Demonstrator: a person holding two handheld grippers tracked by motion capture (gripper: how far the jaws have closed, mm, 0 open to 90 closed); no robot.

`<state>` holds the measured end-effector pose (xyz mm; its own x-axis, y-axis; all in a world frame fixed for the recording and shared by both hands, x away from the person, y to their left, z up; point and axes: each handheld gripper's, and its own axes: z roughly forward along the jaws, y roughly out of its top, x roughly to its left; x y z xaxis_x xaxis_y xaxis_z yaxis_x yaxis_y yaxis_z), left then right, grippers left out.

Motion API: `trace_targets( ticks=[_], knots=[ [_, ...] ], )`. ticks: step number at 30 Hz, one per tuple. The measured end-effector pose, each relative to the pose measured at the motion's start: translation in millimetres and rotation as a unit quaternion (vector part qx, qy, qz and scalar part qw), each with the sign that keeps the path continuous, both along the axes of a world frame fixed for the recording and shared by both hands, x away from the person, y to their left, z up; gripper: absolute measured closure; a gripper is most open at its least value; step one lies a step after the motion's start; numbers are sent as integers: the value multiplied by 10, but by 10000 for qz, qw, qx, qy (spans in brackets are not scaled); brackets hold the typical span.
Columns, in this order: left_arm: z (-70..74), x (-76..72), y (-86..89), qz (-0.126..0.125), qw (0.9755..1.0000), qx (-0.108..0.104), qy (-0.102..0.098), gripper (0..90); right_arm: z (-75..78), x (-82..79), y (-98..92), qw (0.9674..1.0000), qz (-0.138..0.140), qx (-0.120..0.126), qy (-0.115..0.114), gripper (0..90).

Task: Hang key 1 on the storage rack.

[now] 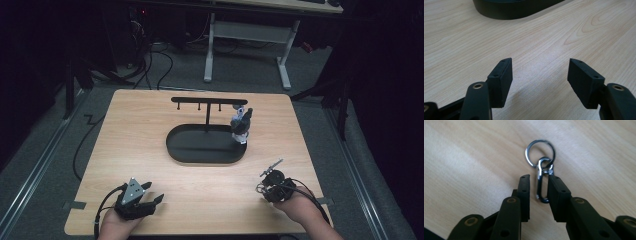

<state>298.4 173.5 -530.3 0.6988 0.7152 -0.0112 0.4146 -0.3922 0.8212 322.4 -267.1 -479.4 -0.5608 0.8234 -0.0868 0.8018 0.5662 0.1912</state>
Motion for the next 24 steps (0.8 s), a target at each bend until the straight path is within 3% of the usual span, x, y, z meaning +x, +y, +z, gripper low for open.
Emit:
trace_targets(
  ticks=[6,13,17,24],
  knots=[
    [2,-6,-8,-28,10000,21,-6,374,-87,-39,32,9996,162,-235,6,805],
    [1,-5,-10,-32,10000,26,5,374,-86,25,20,9994,218,-108,228,840],
    [2,-9,-9,-32,10000,28,-1,374,-82,86,-40,9988,93,142,469,854],
    [0,-2,0,-13,10000,17,12,374,-48,78,-70,9991,55,180,391,855]
  ],
)
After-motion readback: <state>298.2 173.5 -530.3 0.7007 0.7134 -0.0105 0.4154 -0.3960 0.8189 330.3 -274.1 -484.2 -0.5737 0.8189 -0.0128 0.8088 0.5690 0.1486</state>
